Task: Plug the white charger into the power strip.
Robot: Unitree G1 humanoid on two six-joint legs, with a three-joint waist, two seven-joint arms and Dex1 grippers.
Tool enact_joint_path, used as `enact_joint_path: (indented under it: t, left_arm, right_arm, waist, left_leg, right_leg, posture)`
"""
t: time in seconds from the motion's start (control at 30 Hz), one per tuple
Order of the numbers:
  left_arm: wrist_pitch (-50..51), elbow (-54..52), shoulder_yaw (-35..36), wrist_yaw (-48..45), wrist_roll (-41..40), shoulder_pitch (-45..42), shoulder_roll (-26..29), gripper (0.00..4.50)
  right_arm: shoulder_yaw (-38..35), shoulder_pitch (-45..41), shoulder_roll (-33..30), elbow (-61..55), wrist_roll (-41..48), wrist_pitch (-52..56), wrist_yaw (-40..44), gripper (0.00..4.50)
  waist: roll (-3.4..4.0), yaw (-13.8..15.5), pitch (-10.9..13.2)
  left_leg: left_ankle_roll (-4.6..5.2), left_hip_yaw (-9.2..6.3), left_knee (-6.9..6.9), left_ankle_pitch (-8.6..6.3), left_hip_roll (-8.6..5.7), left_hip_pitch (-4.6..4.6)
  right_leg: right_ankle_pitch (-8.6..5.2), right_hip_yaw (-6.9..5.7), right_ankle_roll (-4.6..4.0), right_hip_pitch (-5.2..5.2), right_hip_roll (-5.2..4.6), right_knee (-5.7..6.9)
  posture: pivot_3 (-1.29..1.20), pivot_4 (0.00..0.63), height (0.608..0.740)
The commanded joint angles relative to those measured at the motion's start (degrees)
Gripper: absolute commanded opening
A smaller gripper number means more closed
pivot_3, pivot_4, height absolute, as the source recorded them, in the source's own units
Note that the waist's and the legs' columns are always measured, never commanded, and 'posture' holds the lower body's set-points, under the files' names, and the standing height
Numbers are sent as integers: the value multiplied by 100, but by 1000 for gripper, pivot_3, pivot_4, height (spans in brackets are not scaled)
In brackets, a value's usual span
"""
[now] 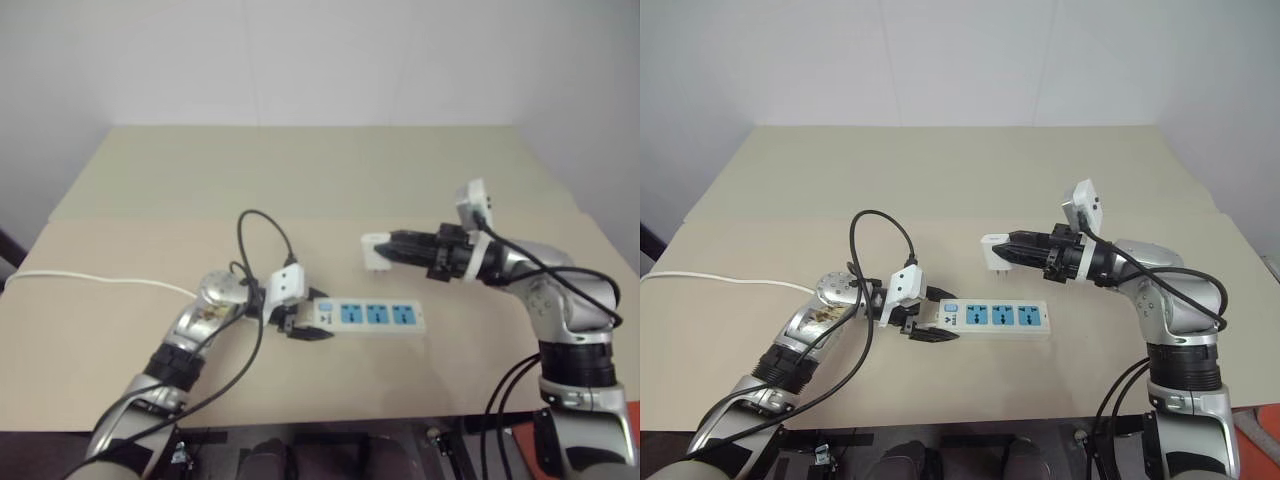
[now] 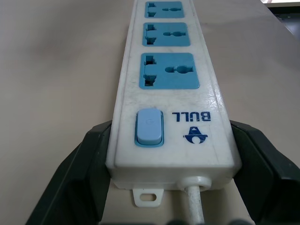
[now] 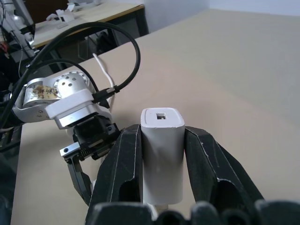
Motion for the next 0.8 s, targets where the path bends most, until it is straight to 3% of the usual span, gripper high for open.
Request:
enact_joint_path:
  t: [0.03,0.8]
  left_arm:
    - [194,-129,-15,283,202,78,100,3258]
    - [249,-201,-135,330,203,173,133,3258]
  right_arm:
    - [6,17,-18,-127,210,-309,158,1104]
    - [827,379,510,980,-347,-2636,833,1104]
  waist:
    - [0,-2,0]
    - [0,1,0]
  left_leg:
    - [0,0,0,0,-1,-1]
    - [-1,0,0,0,-1,7]
  right_leg:
    - [0,1,0,-1,0,0]
    - [0,1,0,6,2,-1]
  posture:
    - [0,150,740]
    - [0,150,740]
